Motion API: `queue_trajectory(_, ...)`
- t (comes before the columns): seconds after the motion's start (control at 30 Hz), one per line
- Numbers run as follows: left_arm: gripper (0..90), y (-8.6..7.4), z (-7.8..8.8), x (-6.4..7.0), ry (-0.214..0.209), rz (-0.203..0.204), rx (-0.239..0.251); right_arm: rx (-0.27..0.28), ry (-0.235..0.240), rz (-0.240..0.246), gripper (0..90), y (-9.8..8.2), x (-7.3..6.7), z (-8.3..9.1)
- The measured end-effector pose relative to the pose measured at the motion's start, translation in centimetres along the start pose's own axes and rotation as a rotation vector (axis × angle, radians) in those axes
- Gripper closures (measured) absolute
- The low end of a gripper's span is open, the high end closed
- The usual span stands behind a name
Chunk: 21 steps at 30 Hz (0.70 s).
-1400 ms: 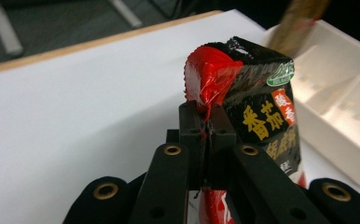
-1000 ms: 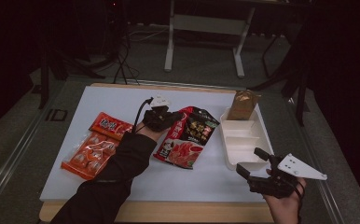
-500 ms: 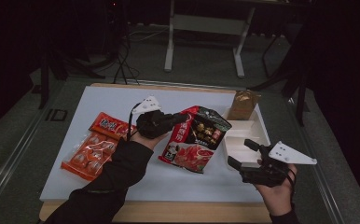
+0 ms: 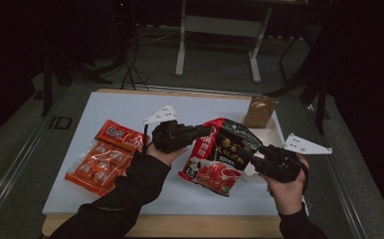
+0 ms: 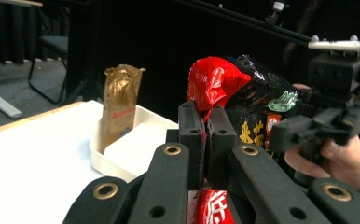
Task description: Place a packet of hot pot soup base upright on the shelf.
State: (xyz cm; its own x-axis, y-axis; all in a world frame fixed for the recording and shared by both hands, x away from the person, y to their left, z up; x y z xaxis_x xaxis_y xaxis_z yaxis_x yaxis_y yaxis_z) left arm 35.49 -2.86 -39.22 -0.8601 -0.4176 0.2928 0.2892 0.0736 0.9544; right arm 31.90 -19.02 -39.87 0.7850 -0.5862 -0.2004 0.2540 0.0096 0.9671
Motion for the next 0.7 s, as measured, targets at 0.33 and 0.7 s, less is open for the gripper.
queue_trajectory(0.33,86.6,-2.0,0.4,-0.7,-0.047,0.046,-0.031,-0.055,-0.025,-0.002,77.6,-0.2,0.1,-0.1)
queue_trajectory(0.7,73.9,-2.2,1.3,0.0,-0.104,0.048,-0.030,-0.057,-0.009,0.050,78.2,1.0,-0.6,0.4)
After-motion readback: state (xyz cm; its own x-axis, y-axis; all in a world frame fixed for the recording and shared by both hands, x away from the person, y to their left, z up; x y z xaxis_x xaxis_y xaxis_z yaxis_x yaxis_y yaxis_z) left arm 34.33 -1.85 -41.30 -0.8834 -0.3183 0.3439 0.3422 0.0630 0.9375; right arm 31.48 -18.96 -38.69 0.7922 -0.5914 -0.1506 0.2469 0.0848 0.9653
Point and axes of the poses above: each handheld gripper's, and its own axes: z roughly backward along the jaws, y roughly out of its top, x roughly to its right, the point moved 9 cm from there along -z, roughly forward along the jaws, and after that the axes turned 5 degrees about x, right-handed, at the moved point
